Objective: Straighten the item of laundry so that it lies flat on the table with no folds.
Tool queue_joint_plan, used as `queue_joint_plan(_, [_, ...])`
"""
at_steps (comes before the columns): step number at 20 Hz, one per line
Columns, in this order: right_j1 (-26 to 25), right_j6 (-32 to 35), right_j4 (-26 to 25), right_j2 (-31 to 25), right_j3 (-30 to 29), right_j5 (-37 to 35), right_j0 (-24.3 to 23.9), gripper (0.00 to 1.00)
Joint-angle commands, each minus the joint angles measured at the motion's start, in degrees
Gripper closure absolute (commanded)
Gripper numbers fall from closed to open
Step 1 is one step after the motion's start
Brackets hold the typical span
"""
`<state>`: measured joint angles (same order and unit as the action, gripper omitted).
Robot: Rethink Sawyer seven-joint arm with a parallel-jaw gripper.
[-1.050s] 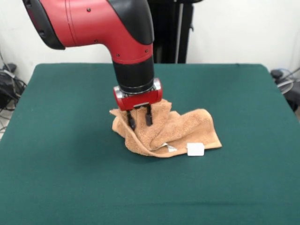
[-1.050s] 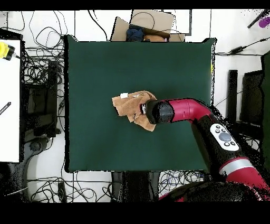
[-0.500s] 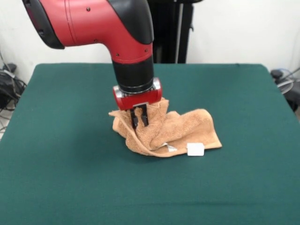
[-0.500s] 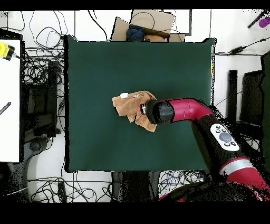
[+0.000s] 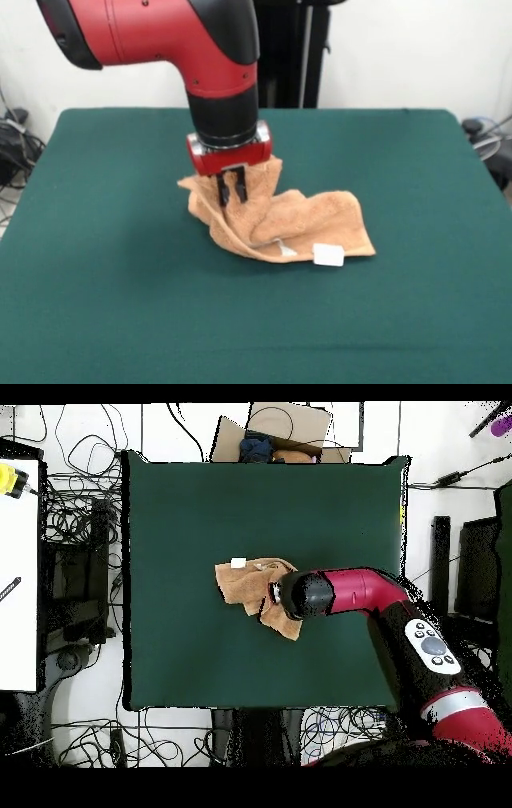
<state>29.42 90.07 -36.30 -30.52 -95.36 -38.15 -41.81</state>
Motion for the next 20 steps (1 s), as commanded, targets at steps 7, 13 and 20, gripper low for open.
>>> queue_joint_plan(7, [3.7, -15.5, 2.1, -5.0, 0.2, -18.5, -3.2, 1.00])
queue_joint_plan(13, [5.5, -12.3, 2.0, -5.7, -3.8, -17.2, -4.2, 1.00])
queue_joint_plan(20, [10.4, -3.1, 3.0, -4.2, -12.6, -12.7, -2.5, 1.00])
